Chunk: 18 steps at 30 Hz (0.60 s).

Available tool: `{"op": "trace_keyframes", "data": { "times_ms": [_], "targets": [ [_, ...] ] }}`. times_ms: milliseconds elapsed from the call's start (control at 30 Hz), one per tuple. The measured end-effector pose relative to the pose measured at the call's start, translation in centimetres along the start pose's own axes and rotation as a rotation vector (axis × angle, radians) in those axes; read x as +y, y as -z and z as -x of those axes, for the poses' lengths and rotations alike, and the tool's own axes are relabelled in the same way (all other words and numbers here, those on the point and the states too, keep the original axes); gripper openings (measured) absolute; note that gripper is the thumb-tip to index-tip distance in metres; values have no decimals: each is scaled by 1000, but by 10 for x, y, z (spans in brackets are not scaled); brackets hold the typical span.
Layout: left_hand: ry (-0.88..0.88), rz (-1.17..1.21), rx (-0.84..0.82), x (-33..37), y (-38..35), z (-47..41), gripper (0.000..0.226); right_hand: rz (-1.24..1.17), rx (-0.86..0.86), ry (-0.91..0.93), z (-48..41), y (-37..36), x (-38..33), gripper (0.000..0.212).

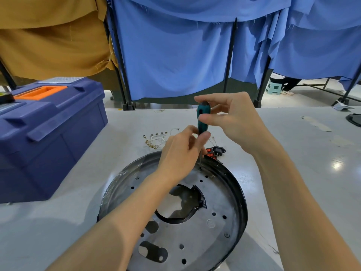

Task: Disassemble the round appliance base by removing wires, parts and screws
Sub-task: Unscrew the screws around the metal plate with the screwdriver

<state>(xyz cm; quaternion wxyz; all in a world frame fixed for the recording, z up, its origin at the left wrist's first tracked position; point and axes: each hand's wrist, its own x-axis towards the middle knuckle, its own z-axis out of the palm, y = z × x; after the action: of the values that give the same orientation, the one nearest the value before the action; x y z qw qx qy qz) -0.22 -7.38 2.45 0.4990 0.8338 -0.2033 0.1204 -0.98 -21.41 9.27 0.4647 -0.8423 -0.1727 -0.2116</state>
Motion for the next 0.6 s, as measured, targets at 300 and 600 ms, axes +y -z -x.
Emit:
{"op": "trace_keyframes", "data": {
  "times_ms": [300, 600],
  "targets": [
    [38, 78, 21, -1, 0, 1, 32, 7, -48, 27, 1, -4, -2, 24],
    [21, 131, -6, 2, 1, 0, 17, -73, -63, 31, 0, -3, -2, 23]
  ]
}}
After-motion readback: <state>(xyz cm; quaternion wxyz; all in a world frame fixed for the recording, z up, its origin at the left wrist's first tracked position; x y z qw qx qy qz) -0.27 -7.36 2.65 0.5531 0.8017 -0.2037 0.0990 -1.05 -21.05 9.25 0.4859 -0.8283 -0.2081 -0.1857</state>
